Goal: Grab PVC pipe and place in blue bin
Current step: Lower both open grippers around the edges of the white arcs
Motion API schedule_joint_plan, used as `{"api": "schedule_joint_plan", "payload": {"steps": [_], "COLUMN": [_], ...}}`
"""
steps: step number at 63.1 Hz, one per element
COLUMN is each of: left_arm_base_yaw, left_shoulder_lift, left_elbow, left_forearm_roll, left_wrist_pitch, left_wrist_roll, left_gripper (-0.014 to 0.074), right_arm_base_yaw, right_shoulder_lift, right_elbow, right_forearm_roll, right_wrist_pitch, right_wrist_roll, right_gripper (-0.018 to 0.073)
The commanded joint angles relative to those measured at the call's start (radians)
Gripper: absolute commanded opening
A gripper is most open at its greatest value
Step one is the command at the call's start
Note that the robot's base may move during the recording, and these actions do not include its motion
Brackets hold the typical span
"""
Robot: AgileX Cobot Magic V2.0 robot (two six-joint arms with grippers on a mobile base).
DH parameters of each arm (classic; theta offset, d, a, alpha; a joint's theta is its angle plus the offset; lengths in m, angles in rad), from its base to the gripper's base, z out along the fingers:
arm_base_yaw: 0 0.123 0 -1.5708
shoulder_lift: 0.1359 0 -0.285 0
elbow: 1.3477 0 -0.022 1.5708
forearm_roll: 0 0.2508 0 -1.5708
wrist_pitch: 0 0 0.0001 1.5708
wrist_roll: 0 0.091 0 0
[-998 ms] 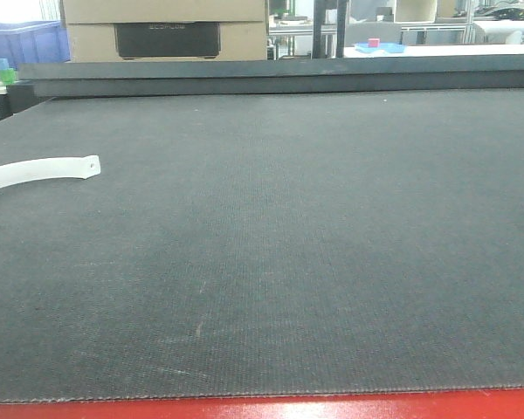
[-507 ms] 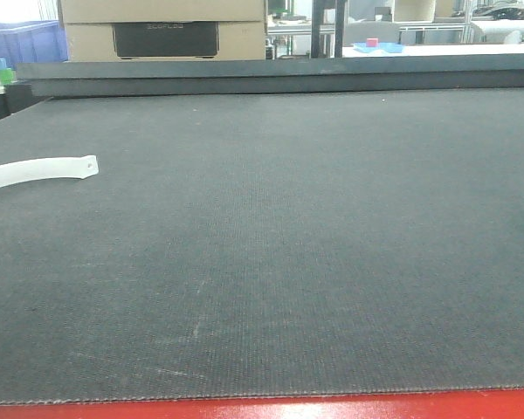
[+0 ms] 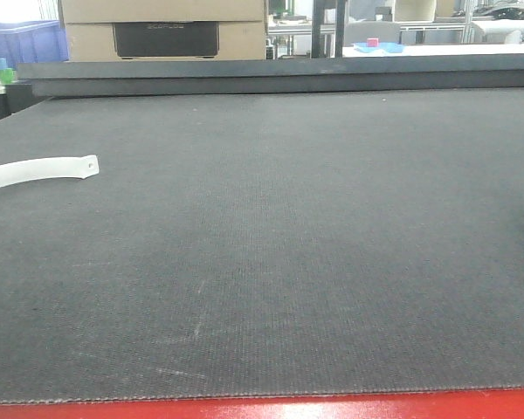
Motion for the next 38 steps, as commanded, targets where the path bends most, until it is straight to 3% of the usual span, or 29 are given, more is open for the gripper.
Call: {"api": "schedule_joint_plan", "payload": {"steps": [1, 10, 29, 38], "left_arm_base_yaw": [0.001, 0.001, 0.001, 0.001], "left_shoulder_lift": [0.106, 0.221, 0.257, 0.261], "left_elbow": [-0.062, -0.121, -0.141, -0.141], "left_forearm_roll": [-0.013, -0.013, -0.013, 0.075], "left_wrist_pitch": [-0.008, -0.019, -0.117, -0.150], "left_wrist_roll": [0.000, 0.000, 0.000, 0.000], "left_gripper": [-0.0111, -0.0111, -0.0111, -0.0111], "right_arm_base_yaw": [0.003, 0.003, 0.005, 0.005], "right_shoulder_lift": [0.005, 0.005, 0.024, 0.119], "right_elbow": [-0.010, -0.010, -0.010, -0.010], "right_forearm_roll": [0.001, 0.020, 0.058, 0.058], "right_wrist_pitch": [-0.035, -0.135, -0.110, -0.146], "right_wrist_roll": [-0.001, -0.001, -0.001, -0.001], "right_gripper": [-0.0162, -0.0162, -0.0162, -0.0162]}}
